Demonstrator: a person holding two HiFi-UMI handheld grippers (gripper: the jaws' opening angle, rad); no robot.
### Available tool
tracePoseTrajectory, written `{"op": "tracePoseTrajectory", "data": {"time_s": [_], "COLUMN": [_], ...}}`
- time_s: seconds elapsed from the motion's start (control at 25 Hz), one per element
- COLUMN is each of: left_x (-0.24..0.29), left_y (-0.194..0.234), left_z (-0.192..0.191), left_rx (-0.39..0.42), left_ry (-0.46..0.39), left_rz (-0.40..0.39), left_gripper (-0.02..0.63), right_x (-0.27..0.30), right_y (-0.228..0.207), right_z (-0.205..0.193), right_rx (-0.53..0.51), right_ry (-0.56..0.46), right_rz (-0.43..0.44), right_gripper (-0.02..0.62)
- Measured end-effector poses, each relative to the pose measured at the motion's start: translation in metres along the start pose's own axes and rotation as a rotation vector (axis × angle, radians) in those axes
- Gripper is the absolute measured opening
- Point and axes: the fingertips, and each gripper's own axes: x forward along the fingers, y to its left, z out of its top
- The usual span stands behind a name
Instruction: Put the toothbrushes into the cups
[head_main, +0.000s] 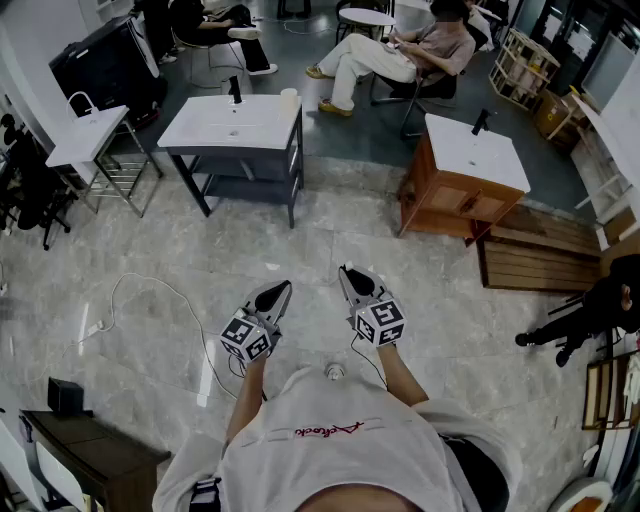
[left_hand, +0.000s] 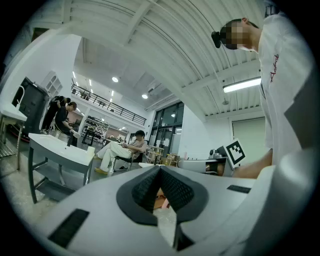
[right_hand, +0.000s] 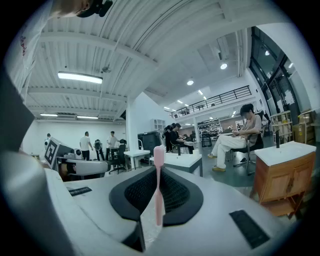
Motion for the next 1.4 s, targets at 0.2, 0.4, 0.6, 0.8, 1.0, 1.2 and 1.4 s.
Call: {"op": "tracePoseTrajectory", "data": {"time_s": [0.2,0.4,0.6,0.8,1.0,1.2,1.4], "left_x": [0.000,0.003,0.012,0.022,0.035,0.050,0.061], "left_y": [0.000,-0.006,-0.016,-0.024,-0.032,-0.042,-0.048], "left_z": [0.001,-0.003,-0.007,-0.011,-0.013,-0.016,-0.021], "left_rx": [-0.003,-0.005,0.001,-0.008,-0.005,0.004,0.006], "left_ry": [0.001,0.006,0.015,0.017,0.022,0.026,0.034], "left_rz": [-0.003,-0.004,-0.004,0.002,0.004,0.009,0.011], "left_gripper": [0.014,0.014,0.014,0.014,0.014,0.014,0.014], "right_x": [0.001,-0.002,-0.007,-0.011,-0.015,-0.021,-0.023], "right_y": [0.002,0.003,-0.007,-0.016,-0.028,-0.043,-0.053], "right_z": [0.001,0.003,0.008,0.009,0.008,0.006,0.004], "right_rx": [0.006,0.021,0.029,0.035,0.040,0.044,0.048], "right_ry": [-0.003,-0.022,-0.036,-0.037,-0.031,-0.031,-0.035], "right_rz": [0.004,0.026,0.031,0.043,0.061,0.077,0.085], "right_gripper": [0.026,0.026,0.026,0.026,0.026,0.026,0.026]}}
